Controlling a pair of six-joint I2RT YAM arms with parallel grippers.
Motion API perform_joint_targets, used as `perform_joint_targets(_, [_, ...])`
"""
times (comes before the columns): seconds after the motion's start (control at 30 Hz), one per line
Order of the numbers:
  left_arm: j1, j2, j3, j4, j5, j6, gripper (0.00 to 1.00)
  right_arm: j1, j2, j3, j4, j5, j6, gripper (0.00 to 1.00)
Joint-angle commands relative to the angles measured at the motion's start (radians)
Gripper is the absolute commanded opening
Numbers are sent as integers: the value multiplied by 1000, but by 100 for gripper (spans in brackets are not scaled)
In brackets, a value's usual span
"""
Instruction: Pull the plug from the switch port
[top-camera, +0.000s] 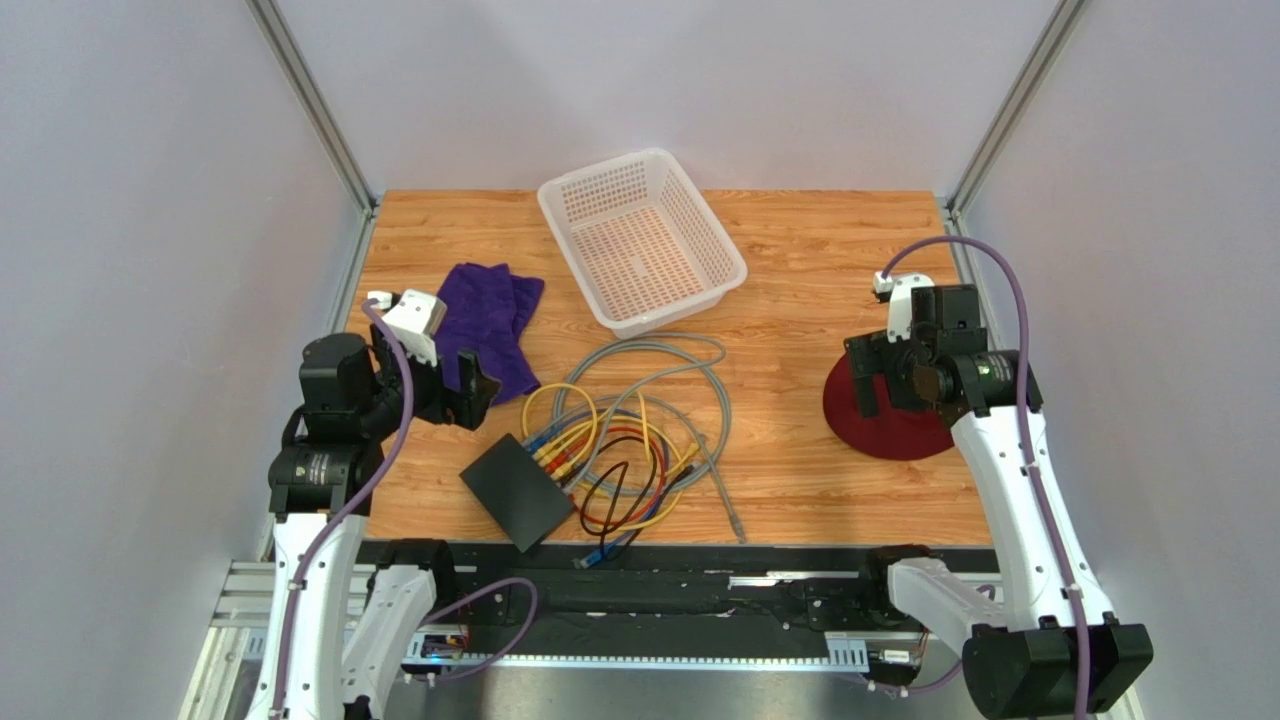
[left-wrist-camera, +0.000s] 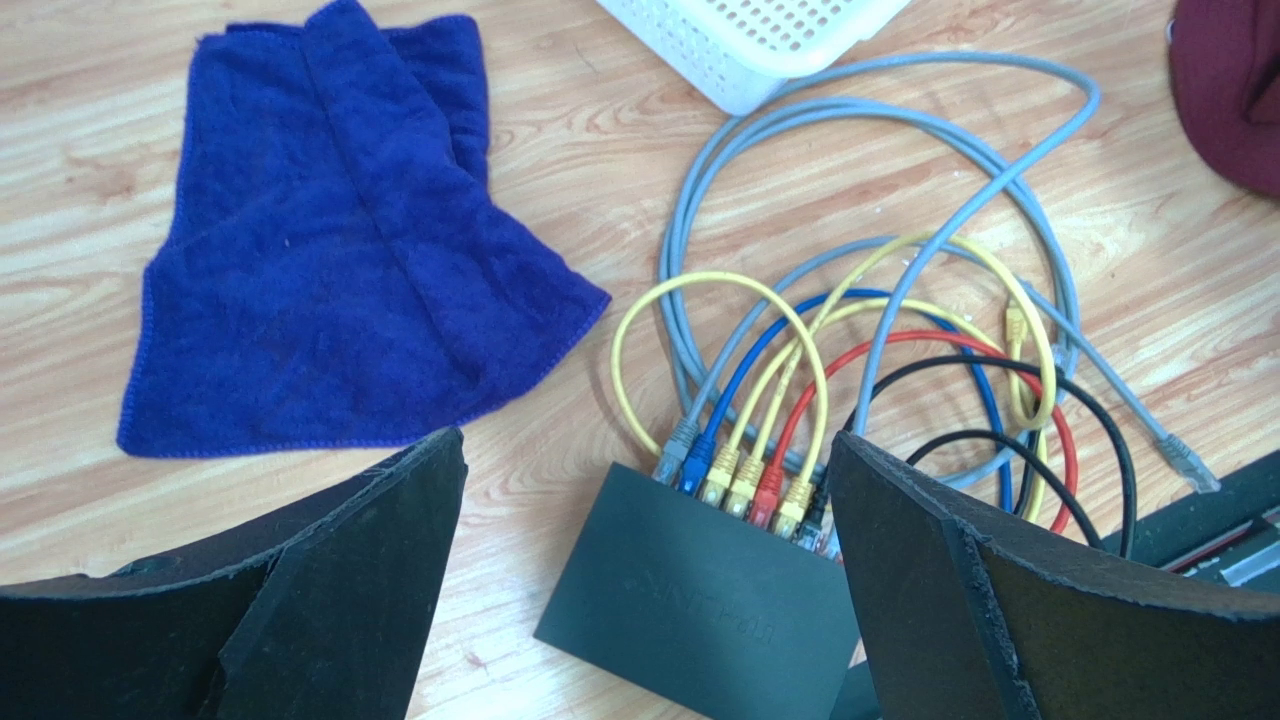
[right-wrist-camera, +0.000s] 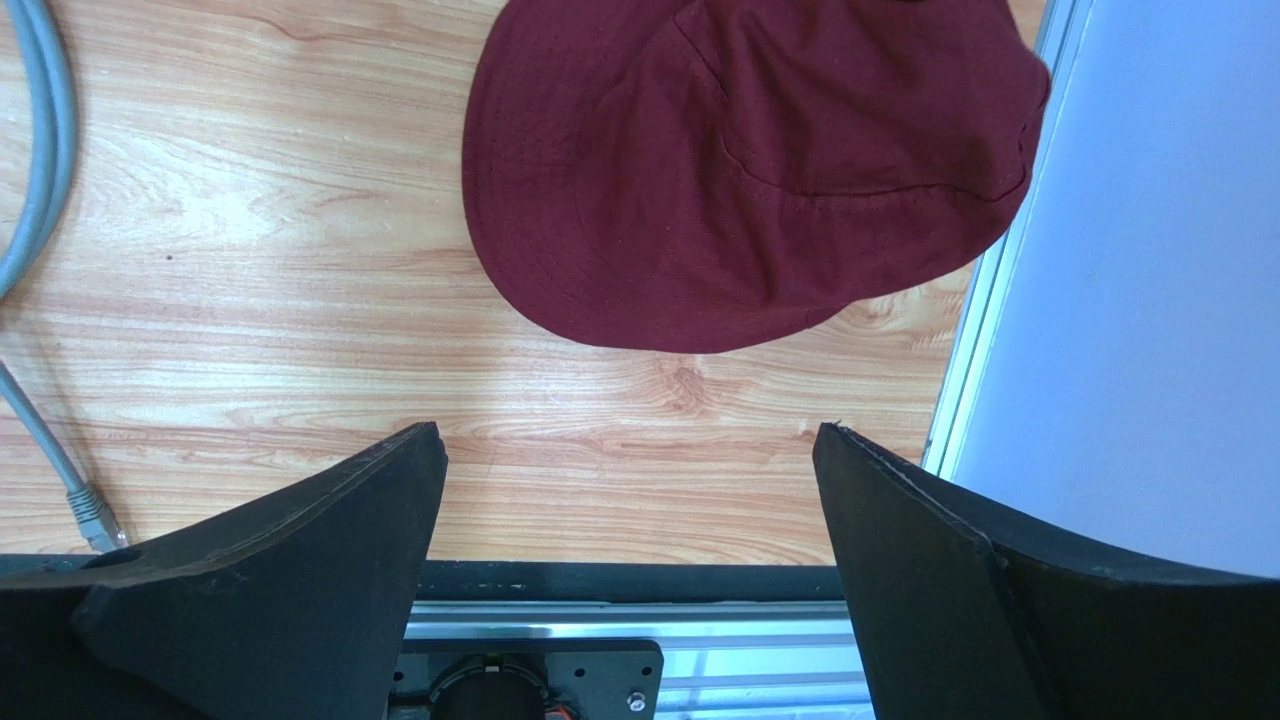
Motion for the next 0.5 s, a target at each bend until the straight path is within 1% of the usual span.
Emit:
perform_joint_targets(0.0, [-3,40,57,23,39,-53,99,1,-68,66,33,-91,-70,100])
perform_joint_targets(0.07, [-2,80,58,56,71,-104,97,1,-84,71,37,-124,-98,100])
perform_joint_targets(0.1, [-3,96,61,69,96,-121,97,1,-86,75,56,-197,-97,100])
perform_joint_targets(0.13, [-2,115,66,83,107,-135,95,1,-75,77,73,-231,-100,100])
perform_joint_targets(0.17, [-2,157,80,103,120,-152,95,1,-63,82,95,-297,-95,100])
perform_joint_targets(0.2, [-3,180,90,109,125,-150,94,1,-48,85,160,-325,-86,100])
perform_joint_targets(0.23, [-2,203,103,112,130,-128,93,1,-23,85,200,-346,-74,100])
perform_joint_targets(0.3, [-2,267,149,77,87,-101,92,1,73,108,308,-382,22,97])
perform_joint_targets(0.33, [-3,283,158,62,78,-53,92,1,113,153,338,-414,47,96])
perform_joint_targets(0.37, [-2,304,161,42,76,-35,92,1,194,172,368,-476,76,94])
perform_joint_targets(0.4, [-3,312,158,33,73,9,92,6,230,190,439,-484,99,93])
perform_joint_targets(0.43, [-3,315,153,27,71,58,92,12,260,206,473,-485,119,93])
perform_joint_targets(0.47, [-2,324,143,19,68,81,92,15,334,239,503,-494,136,93])
